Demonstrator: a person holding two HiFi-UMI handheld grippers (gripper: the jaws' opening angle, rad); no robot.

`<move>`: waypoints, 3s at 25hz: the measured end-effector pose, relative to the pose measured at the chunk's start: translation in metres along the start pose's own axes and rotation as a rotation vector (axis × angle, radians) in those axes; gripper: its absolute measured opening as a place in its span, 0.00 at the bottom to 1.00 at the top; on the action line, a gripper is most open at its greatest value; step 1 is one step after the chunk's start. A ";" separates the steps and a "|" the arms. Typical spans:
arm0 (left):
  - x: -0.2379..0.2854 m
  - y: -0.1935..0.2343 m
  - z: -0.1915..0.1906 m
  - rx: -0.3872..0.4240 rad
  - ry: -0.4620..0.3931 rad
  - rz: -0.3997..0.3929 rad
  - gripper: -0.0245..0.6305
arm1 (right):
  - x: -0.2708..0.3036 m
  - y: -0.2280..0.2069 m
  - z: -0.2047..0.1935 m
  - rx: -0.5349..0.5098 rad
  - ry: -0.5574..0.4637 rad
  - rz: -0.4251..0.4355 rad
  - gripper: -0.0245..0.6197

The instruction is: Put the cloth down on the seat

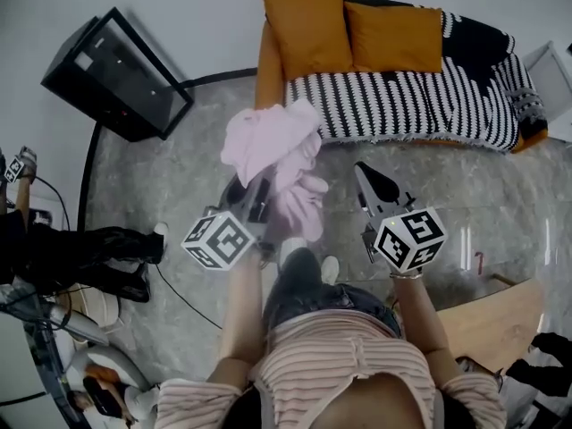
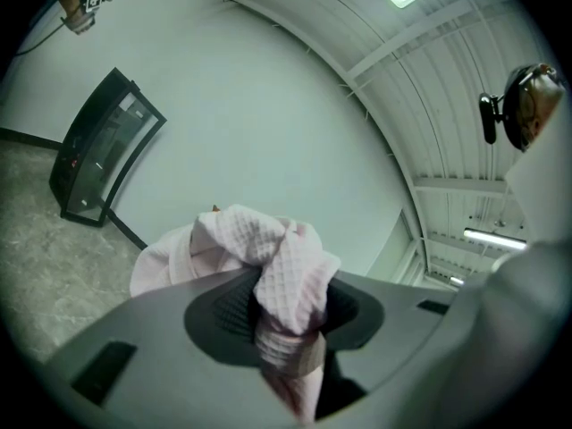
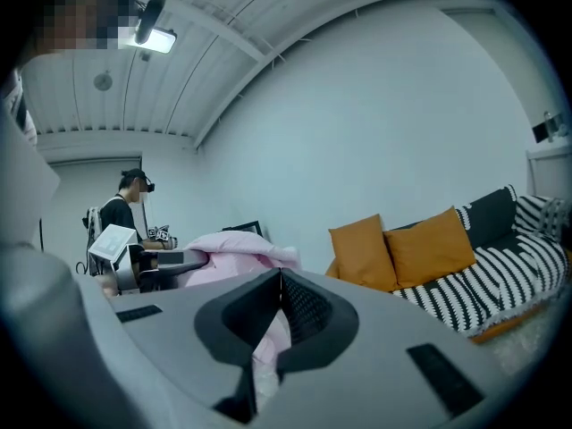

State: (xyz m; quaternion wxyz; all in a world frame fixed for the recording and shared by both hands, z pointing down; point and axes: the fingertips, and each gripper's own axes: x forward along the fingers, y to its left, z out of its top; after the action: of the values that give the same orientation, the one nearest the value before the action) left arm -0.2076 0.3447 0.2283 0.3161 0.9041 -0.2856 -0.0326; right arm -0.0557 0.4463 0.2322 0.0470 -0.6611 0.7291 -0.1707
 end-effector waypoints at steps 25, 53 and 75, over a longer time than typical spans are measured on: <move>0.161 0.115 0.053 -0.070 0.034 0.010 0.26 | 0.183 -0.079 0.013 0.021 0.089 -0.017 0.05; 0.324 0.202 0.106 -0.236 0.005 0.063 0.26 | 0.362 -0.167 0.057 -0.026 0.190 0.023 0.05; 0.444 0.253 0.114 -0.349 -0.151 0.319 0.26 | 0.497 -0.267 0.073 -0.061 0.373 0.286 0.05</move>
State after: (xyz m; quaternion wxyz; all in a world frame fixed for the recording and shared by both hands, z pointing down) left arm 0.0105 -0.1183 0.3413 0.4463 0.7743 -0.4375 -0.0987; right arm 0.1588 -0.0729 0.3252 -0.0847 -0.5093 0.8162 -0.2594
